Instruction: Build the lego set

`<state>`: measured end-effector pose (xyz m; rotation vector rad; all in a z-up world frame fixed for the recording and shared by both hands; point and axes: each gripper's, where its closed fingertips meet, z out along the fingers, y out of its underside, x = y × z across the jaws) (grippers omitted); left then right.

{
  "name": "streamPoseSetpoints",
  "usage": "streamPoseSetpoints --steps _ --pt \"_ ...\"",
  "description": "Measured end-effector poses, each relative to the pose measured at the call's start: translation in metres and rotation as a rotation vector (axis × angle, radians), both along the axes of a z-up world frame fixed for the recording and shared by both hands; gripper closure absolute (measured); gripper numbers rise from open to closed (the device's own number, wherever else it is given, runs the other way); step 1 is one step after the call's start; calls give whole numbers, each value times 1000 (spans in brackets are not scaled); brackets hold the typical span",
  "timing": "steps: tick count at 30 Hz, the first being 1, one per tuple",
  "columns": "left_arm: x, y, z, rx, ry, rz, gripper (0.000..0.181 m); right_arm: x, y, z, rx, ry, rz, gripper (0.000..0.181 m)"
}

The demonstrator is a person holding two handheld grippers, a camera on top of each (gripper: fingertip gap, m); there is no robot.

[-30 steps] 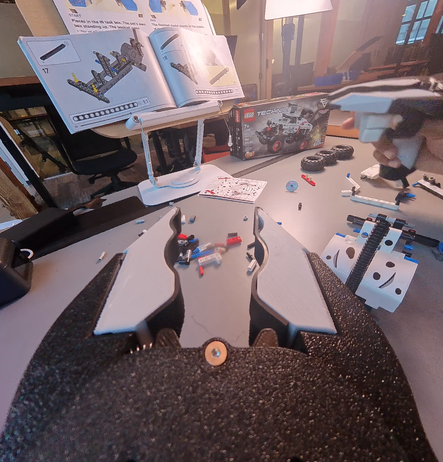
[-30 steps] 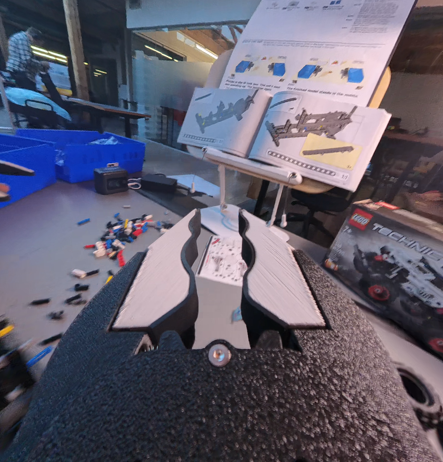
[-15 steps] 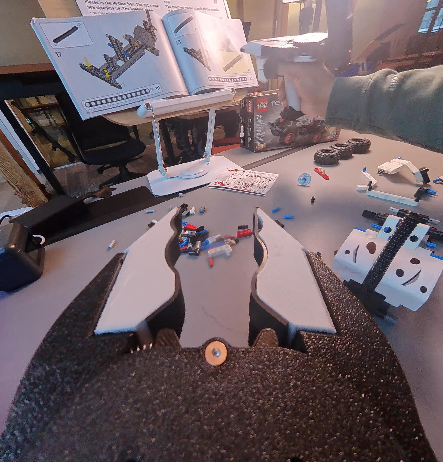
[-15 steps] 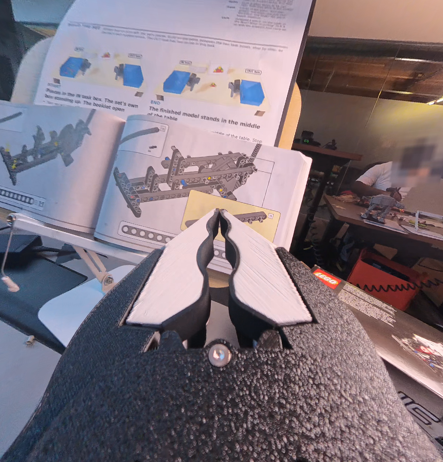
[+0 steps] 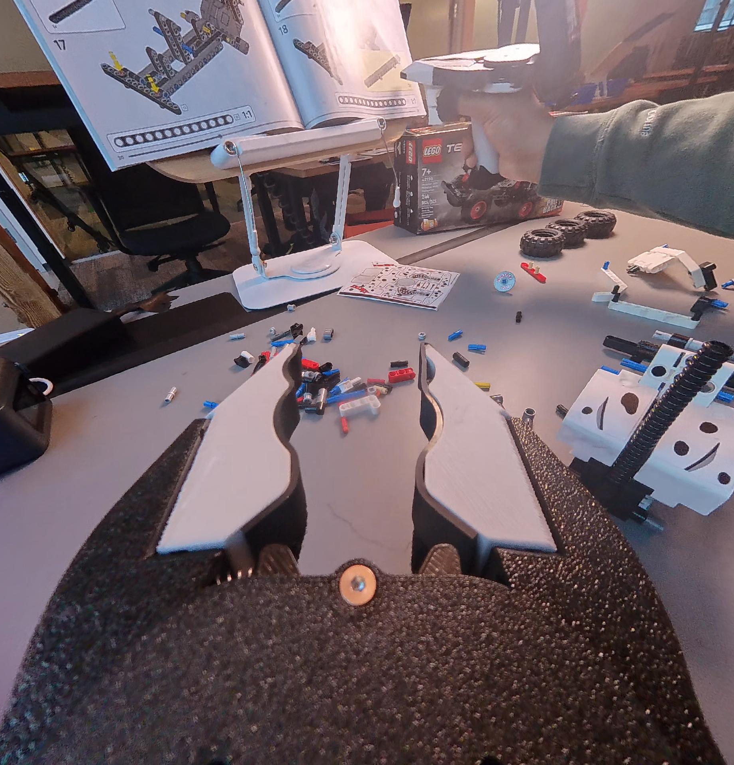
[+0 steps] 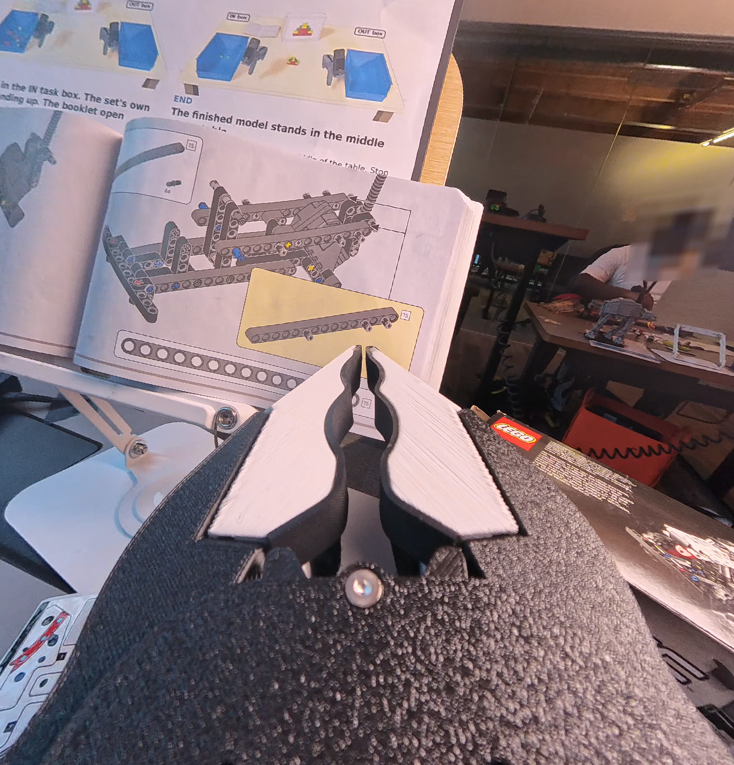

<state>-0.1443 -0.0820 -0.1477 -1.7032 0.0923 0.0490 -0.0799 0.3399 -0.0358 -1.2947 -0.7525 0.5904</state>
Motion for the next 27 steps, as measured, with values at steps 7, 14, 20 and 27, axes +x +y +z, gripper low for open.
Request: streamPoseSetpoints --steps 7,14,20,27 --pt "0 1 -1 -4 4 0 125 -2 0 2 7 0 8 179" --pt "-1 1 -2 -8 2 1 125 -10 -2 7 20 -2 24 179" --pt "-1 2 -3 -14 0 0 125 -18 -6 14 40 -8 38 179" --pt "0 2 -4 -15 -2 -4 125 -28 -11 24 61 -22 50 177"
